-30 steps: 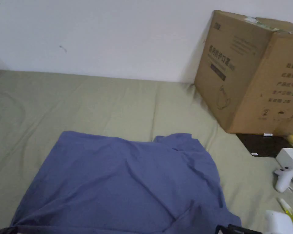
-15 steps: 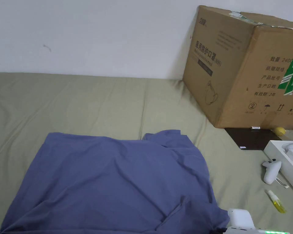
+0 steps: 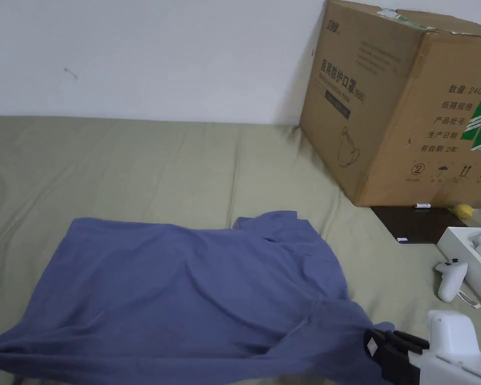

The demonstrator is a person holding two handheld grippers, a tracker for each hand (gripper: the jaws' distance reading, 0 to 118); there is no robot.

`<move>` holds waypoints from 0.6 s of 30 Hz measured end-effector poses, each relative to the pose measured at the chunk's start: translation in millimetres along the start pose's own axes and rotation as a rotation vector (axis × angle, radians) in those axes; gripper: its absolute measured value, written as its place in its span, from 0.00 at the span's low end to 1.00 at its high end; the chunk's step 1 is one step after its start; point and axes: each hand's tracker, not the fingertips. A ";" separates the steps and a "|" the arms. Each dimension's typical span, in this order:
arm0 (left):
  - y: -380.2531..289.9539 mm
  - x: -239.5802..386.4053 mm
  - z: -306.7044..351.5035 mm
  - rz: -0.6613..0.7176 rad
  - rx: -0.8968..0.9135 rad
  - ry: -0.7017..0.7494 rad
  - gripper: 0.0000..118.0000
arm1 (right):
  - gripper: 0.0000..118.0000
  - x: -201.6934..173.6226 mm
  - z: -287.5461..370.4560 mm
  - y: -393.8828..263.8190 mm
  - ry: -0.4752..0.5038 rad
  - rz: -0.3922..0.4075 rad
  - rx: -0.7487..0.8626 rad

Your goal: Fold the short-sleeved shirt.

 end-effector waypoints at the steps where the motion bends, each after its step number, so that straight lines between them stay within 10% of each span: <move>1: 9.0 -1.2 -6.4 0.006 0.001 0.000 0.03 | 0.01 -0.5 -4.0 9.9 -0.002 -0.002 -0.004; 18: 85.8 -18.9 -266.0 -0.065 -0.276 0.100 0.12 | 0.06 29.3 -280.7 119.4 -0.169 0.081 -0.344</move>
